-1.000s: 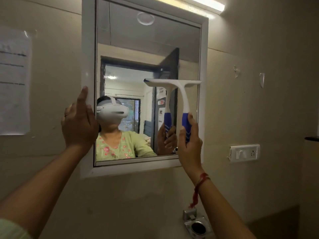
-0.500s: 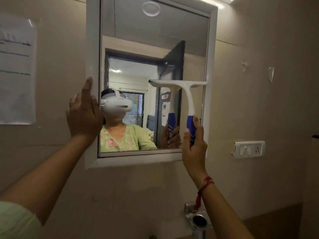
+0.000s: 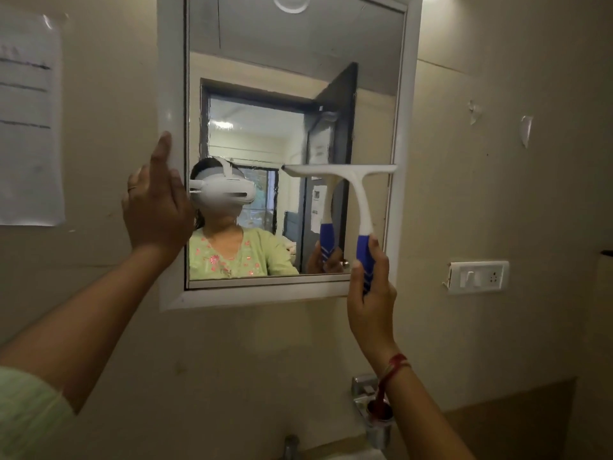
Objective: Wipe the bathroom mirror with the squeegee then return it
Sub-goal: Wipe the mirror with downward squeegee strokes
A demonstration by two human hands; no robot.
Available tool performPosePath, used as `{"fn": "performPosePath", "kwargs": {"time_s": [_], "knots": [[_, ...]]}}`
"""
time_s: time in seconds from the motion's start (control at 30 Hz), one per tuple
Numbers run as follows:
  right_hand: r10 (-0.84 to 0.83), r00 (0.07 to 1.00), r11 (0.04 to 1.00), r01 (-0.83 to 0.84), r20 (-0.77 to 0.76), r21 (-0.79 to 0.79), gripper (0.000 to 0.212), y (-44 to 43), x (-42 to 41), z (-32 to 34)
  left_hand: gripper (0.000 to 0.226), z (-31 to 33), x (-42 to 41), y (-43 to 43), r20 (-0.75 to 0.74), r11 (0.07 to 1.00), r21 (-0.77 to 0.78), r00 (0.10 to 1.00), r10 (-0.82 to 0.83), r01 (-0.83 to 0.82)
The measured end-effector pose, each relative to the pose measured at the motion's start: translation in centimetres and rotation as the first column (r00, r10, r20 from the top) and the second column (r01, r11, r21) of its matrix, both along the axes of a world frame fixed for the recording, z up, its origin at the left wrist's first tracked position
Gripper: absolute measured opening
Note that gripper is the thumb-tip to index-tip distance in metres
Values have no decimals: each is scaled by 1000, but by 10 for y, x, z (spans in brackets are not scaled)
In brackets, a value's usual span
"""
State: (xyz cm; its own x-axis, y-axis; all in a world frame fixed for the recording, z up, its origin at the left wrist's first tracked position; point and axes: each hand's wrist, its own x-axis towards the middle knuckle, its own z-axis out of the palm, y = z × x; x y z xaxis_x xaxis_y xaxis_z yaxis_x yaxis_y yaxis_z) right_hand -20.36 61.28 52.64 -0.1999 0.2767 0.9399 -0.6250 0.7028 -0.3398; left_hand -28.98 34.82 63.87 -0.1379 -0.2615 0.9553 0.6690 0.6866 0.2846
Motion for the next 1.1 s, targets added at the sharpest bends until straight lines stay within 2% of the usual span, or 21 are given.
{"fn": "performPosePath", "kwargs": {"time_s": [0.17, 0.4, 0.63, 0.87, 1.1], "knots": [[38, 999, 999, -38, -11, -38, 45, -9, 0, 31, 46, 0, 1, 0, 3, 1000, 4, 1000, -13, 13], [80, 996, 995, -78, 42, -57, 44, -11, 8, -28, 46, 0, 0, 0, -1, 1000, -4, 1000, -2, 2], [65, 998, 997, -64, 17, -40, 43, -8, 10, 6, 46, -1, -2, 1, -17, 1000, -13, 1000, -1, 0], [34, 992, 999, -31, 118, -35, 49, -10, 14, -59, 46, -1, -1, 1, -1, 1000, -7, 1000, -21, 21], [84, 995, 994, -81, 47, -72, 45, -16, 5, -26, 45, -1, 1, 0, -2, 1000, -20, 1000, -21, 21]]}}
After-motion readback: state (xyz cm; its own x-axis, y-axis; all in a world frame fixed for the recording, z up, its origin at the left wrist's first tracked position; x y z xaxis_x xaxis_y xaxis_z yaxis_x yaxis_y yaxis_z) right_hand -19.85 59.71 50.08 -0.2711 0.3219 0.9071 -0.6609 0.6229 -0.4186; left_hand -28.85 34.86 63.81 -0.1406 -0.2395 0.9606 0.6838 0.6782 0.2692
